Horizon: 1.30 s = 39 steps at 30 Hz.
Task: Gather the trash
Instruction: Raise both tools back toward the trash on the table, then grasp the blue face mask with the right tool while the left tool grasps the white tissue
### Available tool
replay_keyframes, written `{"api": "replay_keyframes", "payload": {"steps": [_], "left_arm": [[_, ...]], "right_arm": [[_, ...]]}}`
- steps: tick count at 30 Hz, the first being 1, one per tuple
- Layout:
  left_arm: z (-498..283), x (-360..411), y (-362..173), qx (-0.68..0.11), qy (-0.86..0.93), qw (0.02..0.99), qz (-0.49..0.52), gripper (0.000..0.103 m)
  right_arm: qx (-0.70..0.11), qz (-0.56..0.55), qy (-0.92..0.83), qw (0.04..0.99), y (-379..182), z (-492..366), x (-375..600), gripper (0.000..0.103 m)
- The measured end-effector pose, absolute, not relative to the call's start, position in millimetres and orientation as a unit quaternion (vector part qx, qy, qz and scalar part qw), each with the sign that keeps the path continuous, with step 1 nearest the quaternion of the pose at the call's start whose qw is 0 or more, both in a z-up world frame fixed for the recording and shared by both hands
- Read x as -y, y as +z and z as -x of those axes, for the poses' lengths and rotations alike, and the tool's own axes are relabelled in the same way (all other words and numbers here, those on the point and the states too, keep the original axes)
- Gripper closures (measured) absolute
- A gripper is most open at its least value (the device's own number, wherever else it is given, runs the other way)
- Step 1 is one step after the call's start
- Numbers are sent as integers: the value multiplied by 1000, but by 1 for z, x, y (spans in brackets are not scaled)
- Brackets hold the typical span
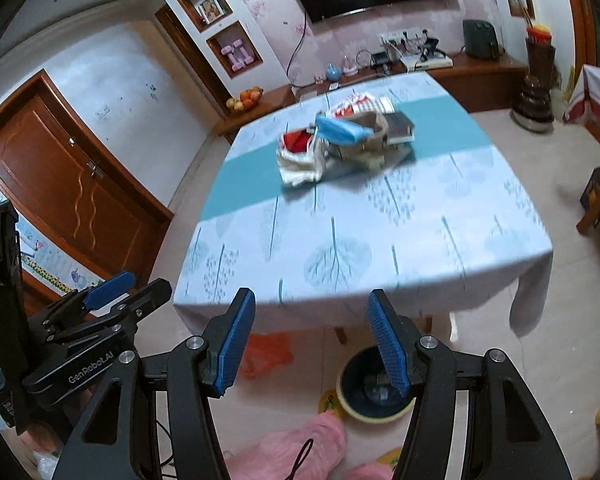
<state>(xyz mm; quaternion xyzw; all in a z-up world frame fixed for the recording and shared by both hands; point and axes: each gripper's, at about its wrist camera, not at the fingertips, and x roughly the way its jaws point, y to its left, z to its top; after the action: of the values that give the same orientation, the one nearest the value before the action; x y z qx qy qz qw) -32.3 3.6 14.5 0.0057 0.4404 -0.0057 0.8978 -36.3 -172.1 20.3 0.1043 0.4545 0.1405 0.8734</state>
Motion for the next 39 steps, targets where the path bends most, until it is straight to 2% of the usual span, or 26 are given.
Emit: {"api": "replay_keyframes", "payload": {"steps": [4,8,14,26,30,35,37,39], "left_arm": [[1,-15,16,-445,-16,895,14,38],[-50,-32,10,-457,-32,888,36,38],[-153,-70,-6,-495,-72,863,72,38],[-308,-101,-71,-560,-126,817,54,38],[-325,-97,-91,-576,-142,803,55,38],[-345,-93,-109,-597,-163,783,67,38],[-350,-93,-112,-601,-169,777,74,38],[-357,-91,-116,-605,-175,772,80,38]], "right_arm": [[-443,-86,133,883,33,-1,165,41],[-434,-70,117,891,40,-43,155,35],[-433,-31,79,898,35,-128,129,31],[-482,82,4,873,-49,-285,77,31],[-500,158,-13,851,-89,-314,62,31],[-506,197,-27,839,-111,-332,57,31],[-505,194,-32,841,-113,-339,57,35],[-510,180,-32,841,-114,-345,61,48]]}}
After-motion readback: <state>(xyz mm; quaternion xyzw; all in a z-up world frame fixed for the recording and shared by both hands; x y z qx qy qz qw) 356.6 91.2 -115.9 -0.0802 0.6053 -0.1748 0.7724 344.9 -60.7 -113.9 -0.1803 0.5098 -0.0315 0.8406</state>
